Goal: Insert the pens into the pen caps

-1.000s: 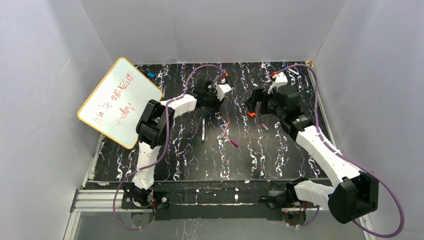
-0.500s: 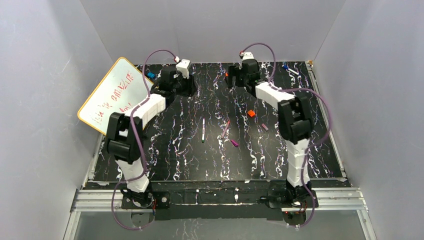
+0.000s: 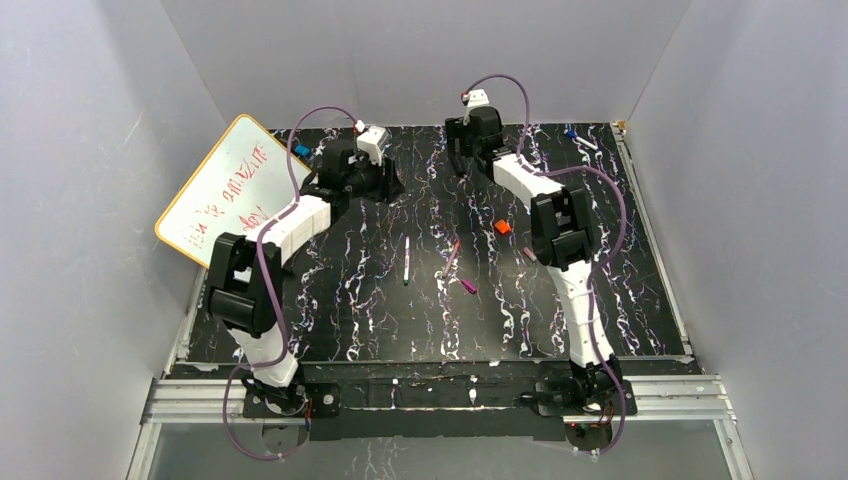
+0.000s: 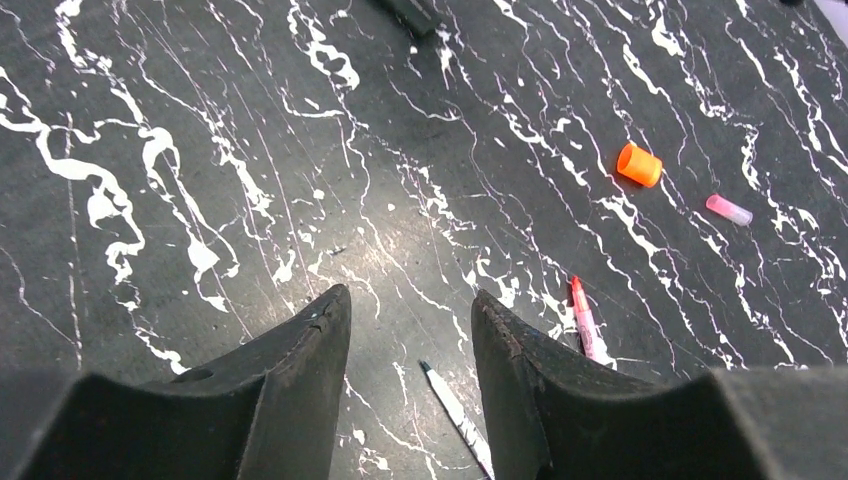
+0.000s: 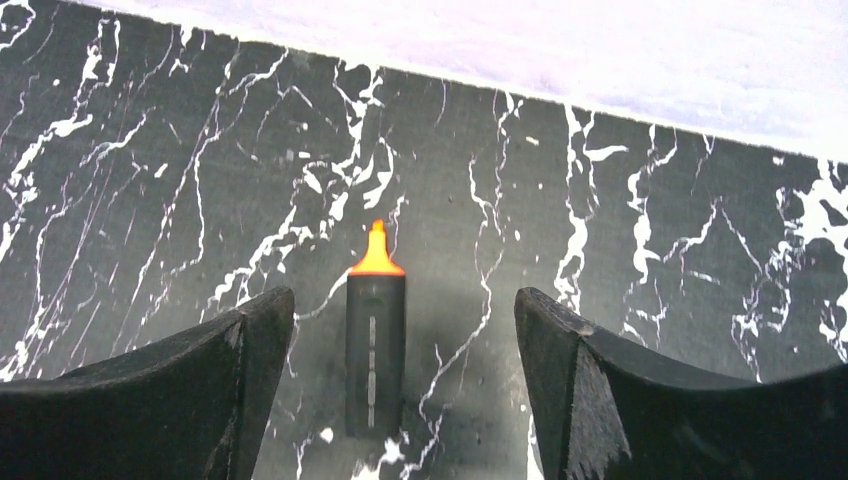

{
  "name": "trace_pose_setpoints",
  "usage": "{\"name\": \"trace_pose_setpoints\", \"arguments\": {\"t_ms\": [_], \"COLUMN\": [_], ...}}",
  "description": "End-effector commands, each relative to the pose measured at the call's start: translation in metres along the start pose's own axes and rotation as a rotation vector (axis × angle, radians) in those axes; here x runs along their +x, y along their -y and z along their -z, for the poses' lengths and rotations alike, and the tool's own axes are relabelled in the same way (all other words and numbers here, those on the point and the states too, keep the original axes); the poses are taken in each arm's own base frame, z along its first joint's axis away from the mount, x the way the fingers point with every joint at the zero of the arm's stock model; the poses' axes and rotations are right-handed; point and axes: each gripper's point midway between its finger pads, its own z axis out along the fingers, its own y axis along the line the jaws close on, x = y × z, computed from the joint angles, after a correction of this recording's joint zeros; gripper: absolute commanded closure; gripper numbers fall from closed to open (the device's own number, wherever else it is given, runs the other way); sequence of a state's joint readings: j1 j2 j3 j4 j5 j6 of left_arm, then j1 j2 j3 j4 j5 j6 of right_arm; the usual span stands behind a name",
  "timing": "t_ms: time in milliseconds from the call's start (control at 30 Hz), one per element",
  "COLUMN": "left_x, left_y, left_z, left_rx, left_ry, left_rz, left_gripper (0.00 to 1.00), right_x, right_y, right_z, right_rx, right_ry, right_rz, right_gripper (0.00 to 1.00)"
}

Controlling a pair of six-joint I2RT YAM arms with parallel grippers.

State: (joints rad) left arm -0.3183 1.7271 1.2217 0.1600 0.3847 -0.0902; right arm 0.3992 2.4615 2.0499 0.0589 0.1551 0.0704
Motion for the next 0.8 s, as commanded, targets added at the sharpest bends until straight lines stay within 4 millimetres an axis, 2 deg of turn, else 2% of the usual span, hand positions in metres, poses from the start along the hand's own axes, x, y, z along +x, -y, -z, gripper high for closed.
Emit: {"name": "trace_pose_setpoints", "arguments": {"t_ms": [0, 167, 400, 633, 767], "left_x": [0.013, 0.021, 0.034, 0.038, 0.035], "left_y": [0.003, 0.000, -0.003, -0.003, -0.002], "left_z": [-0.003, -0.009, -0.019, -0.018, -0.018], "left_rx": [0.041, 0.040, 0.049, 0.051, 0.055], "left_ry": [-0.036, -0.047, -0.080, -0.090, -0.090], "left_rz": [0.003, 0.004, 0.016, 0.013, 0.011], "left_gripper": [0.54, 0.53, 0.53, 0.53, 0.53], "right_x": [-0.020, -0.008, 0.028, 0.052, 0.056], "right_y": [-0.007, -0.019, -0.030, -0.029, -0.026], "right_z": [-0.017, -0.023, -0.028, -0.035, -0.036], "right_rx": [-0.017, -0.054, -0.069, -0.055, -0.052], "right_ry": [0.065, 0.051, -0.013, -0.059, -0.072], "right_rz": [0.049, 0.062, 0.084, 0.091, 0.119], "right_gripper": [0.13, 0.16, 0.20, 0.20, 0.21]}}
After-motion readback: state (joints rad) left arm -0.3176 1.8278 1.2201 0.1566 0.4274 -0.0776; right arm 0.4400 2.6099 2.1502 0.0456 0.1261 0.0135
